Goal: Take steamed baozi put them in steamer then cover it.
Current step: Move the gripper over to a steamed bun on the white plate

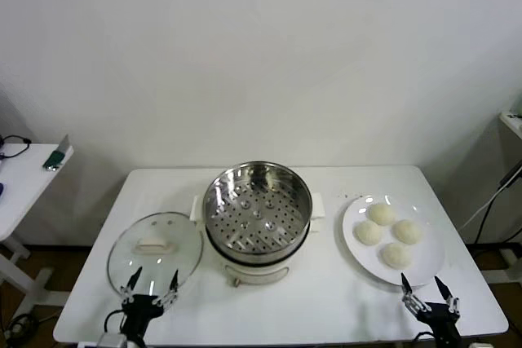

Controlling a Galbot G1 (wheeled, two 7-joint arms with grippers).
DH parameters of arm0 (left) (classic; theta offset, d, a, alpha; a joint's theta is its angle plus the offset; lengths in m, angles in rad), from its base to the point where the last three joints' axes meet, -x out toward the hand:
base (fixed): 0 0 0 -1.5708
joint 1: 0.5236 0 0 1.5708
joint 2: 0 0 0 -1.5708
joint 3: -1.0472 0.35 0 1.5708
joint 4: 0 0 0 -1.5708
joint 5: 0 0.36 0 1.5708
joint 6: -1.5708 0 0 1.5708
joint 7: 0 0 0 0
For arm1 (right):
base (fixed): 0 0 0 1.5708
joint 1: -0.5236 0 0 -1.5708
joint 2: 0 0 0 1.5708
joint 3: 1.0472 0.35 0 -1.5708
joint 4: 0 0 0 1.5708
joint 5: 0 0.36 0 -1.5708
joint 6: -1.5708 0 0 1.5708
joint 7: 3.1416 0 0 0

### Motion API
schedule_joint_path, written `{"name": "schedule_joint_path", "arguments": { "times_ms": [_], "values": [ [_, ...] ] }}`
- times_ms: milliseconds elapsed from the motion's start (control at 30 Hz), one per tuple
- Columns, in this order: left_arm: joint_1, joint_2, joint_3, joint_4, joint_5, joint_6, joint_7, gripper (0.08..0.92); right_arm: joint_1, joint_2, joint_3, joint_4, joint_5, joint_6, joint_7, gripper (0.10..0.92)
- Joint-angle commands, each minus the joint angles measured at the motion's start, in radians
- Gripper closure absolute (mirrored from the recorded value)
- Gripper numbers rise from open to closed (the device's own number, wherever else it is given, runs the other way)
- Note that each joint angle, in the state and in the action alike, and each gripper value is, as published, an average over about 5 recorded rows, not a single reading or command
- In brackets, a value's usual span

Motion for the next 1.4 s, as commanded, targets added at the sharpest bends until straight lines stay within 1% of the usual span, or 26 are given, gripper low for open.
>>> {"name": "schedule_joint_path", "arguments": {
  "times_ms": [33,167,300,433,533,600,667,767,867,967,1033,1200,1400],
  "values": [
    [-0.006,-0.001,0.005,0.002,0.004,0.000,0.001,0.177,0.134,-0.051,0.024,0.027,-0.050,-0.222,0.040,0.203],
    [-0.012,-0.003,0.013,0.001,0.008,-0.001,0.002,0.177,0.354,-0.149,0.005,-0.017,-0.092,-0.375,0.019,0.203],
    [-0.015,-0.013,0.022,-0.008,0.022,-0.001,0.004,0.177,0.645,-0.314,-0.118,-0.166,-0.118,-0.473,-0.098,0.203],
    [-0.017,-0.014,0.020,-0.009,0.027,-0.004,0.005,0.177,0.941,-0.491,-0.373,-0.324,-0.213,-0.490,-0.305,0.203],
    [-0.015,-0.010,0.016,-0.009,0.023,-0.007,0.005,0.177,1.153,-0.594,-0.608,-0.429,-0.299,-0.476,-0.505,0.203],
    [-0.014,-0.010,0.014,-0.010,0.022,-0.008,0.005,0.177,1.318,-0.647,-0.801,-0.498,-0.369,-0.427,-0.671,0.203],
    [-0.012,-0.010,0.013,-0.013,0.022,-0.009,0.006,0.177,1.505,-0.681,-1.003,-0.568,-0.445,-0.343,-0.845,0.203],
    [-0.010,-0.011,0.011,-0.014,0.022,-0.011,0.007,0.177,1.758,-0.688,-1.293,-0.658,-0.555,-0.209,-1.026,0.203],
    [-0.010,-0.013,0.011,-0.011,0.024,-0.013,0.007,0.177,1.987,-0.662,-1.569,-0.745,-0.636,-0.101,-1.121,0.203],
    [-0.011,-0.014,0.011,-0.007,0.025,-0.015,0.007,0.177,2.141,-0.617,-1.768,-0.812,-0.642,-0.042,-1.170,0.203],
    [-0.012,-0.014,0.010,-0.004,0.025,-0.017,0.007,0.177,2.192,-0.586,-1.854,-0.839,-0.617,-0.031,-1.189,0.203],
    [-0.015,-0.017,0.008,0.009,0.025,-0.025,0.005,0.177,2.168,-0.518,-1.902,-0.863,-0.528,-0.069,-1.205,0.203],
    [-0.012,-0.017,0.006,0.019,0.025,-0.032,0.003,0.177,2.038,-0.423,-1.815,-0.934,-0.488,-0.111,-1.187,0.203]
  ]
}}
